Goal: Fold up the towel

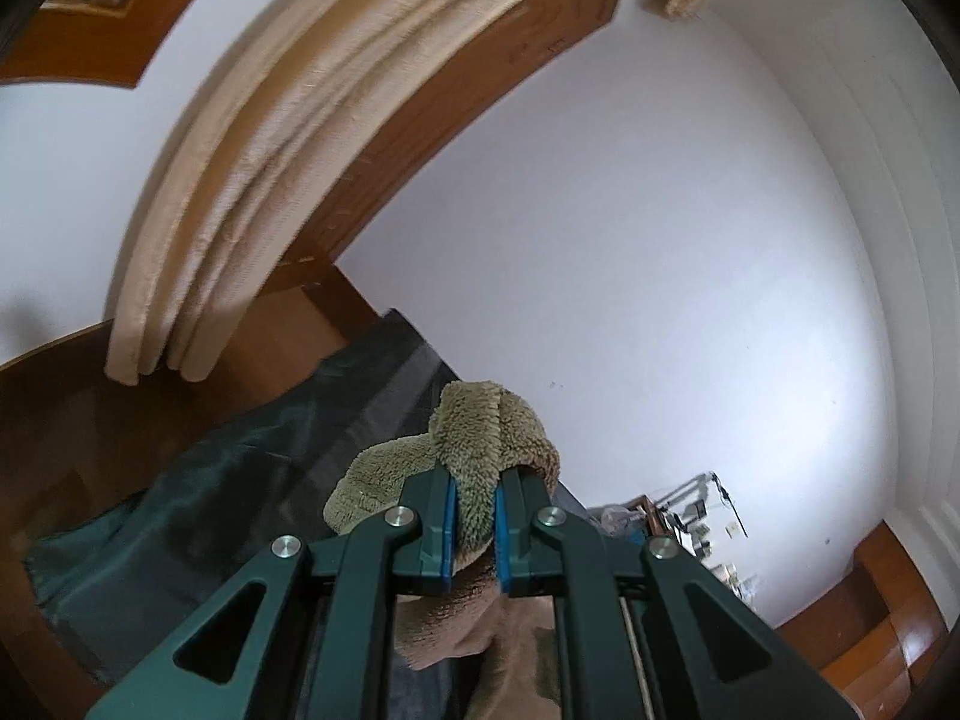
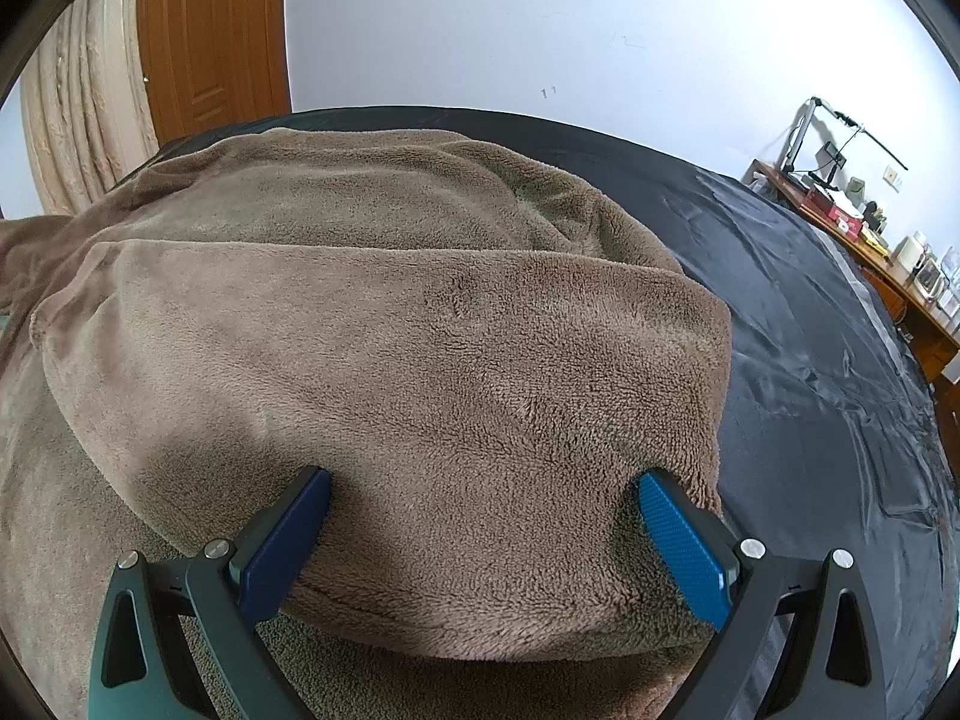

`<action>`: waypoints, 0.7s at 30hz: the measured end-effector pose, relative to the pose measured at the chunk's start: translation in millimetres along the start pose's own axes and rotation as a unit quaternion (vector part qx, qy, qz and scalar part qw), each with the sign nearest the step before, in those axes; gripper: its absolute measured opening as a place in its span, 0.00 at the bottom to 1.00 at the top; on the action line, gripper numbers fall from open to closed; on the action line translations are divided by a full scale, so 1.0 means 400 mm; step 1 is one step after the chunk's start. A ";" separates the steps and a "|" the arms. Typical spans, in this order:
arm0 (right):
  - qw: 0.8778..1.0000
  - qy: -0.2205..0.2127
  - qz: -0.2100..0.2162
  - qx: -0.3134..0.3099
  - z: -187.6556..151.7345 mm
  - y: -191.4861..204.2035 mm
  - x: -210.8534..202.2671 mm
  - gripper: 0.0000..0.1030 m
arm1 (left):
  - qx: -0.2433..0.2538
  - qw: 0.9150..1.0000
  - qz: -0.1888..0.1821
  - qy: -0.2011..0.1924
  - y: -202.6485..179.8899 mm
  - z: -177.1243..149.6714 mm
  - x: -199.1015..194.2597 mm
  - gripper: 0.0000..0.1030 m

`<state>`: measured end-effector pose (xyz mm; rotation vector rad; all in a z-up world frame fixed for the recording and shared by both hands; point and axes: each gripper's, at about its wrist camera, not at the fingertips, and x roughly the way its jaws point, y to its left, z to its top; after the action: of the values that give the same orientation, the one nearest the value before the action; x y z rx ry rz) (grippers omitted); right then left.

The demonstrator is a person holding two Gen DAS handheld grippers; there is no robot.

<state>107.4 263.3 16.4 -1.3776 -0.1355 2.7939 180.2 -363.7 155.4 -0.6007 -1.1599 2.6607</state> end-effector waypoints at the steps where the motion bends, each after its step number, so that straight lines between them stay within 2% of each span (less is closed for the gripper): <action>1: 1.000 0.000 0.000 0.000 0.000 0.001 0.000 0.99 | 0.005 1.000 -0.004 0.003 -0.018 -0.003 0.009 0.11; 6: 1.000 0.000 0.001 0.001 0.002 0.001 0.001 0.99 | 0.040 0.998 -0.029 0.028 -0.127 -0.040 0.053 0.11; 11: 1.000 -0.001 0.004 0.002 0.002 0.000 -0.001 0.99 | 0.085 0.991 -0.070 0.073 -0.265 -0.121 0.124 0.11; 17: 1.000 -0.002 0.008 0.004 0.003 -0.004 -0.002 0.99 | 0.138 0.975 -0.111 0.133 -0.435 -0.242 0.241 0.11; 21: 1.000 -0.003 0.011 0.006 0.003 -0.007 -0.004 0.99 | 0.165 0.959 -0.126 0.192 -0.526 -0.351 0.342 0.11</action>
<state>107.6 265.7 18.5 -1.3768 -0.1036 2.8128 117.3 -84.4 183.3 -0.7979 -0.6221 2.3084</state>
